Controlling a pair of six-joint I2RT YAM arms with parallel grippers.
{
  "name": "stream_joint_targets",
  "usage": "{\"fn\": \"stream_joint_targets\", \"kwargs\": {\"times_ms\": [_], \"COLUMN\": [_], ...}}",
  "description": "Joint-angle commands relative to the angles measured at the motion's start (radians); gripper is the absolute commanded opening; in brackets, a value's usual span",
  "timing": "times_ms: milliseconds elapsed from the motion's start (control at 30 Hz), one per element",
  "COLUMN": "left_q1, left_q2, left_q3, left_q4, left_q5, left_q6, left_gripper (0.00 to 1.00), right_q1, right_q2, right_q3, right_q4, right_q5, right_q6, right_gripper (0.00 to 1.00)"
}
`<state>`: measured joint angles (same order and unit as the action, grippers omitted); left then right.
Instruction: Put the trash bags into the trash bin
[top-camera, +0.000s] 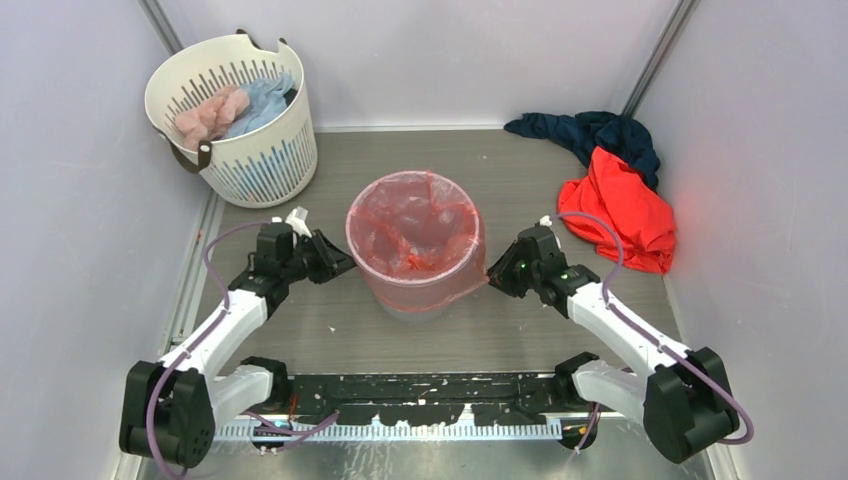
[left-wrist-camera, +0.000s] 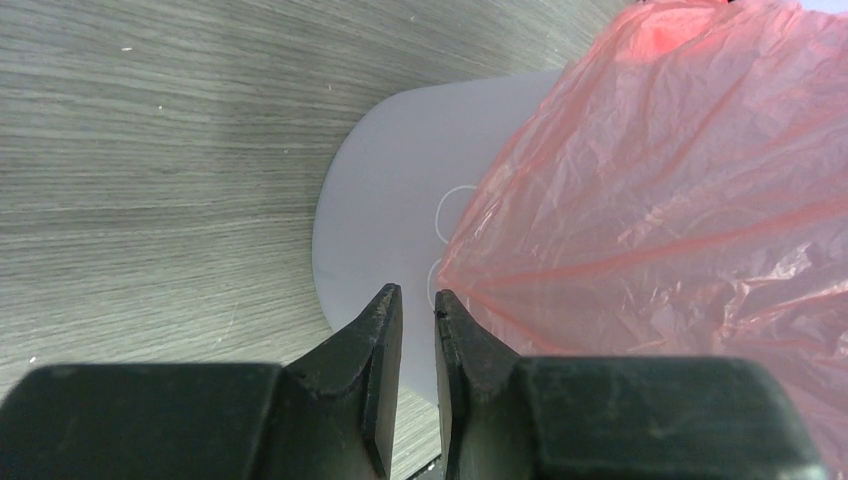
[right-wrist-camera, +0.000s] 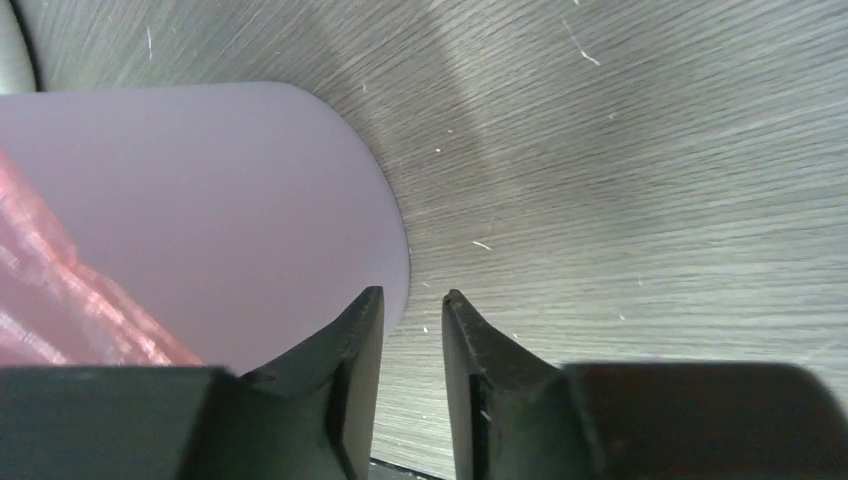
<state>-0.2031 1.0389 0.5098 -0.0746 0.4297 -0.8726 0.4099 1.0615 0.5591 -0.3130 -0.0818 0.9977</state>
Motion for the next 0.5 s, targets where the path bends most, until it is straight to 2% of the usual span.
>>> {"fn": "stream_joint_targets", "kwargs": {"times_ms": [0,67,133,267,467], "left_q1": [-0.004,-0.003,-0.002,-0.003,-0.002], "left_q2": [-0.06,-0.088,-0.108,-0.144,-0.228], "left_q3": [0.042,0.044,0.05,0.071,0.088], "left_q4": [-0.058,-0.091,-0.111,-0.165,-0.226], "left_q5": [0.019,0.013,0.017,0.023,0.005], "left_q6": [0.062,0.07,0.071,0.078,0.076], "left_gripper": [0.2,0.2,0.2,0.2,0.22], "right_q1": [-0.003,-0.002,-0.003,-0.002,-0.002], "right_q2": [-0.11,-0.167,-0.245,-0.371,-0.466], "right_q3": [0.11,0.133,0.145,0.147,0.16], "right_q4": [-0.181,-0.27,-0.35,-0.416,-0.461], "right_q5": [0.05,0.07,0.114,0.101,0.044], "right_q6": [-0.063,-0.071,-0.071,-0.037,0.001], "right_gripper": [0.41,0.48,0.49,0.46,0.41]}}
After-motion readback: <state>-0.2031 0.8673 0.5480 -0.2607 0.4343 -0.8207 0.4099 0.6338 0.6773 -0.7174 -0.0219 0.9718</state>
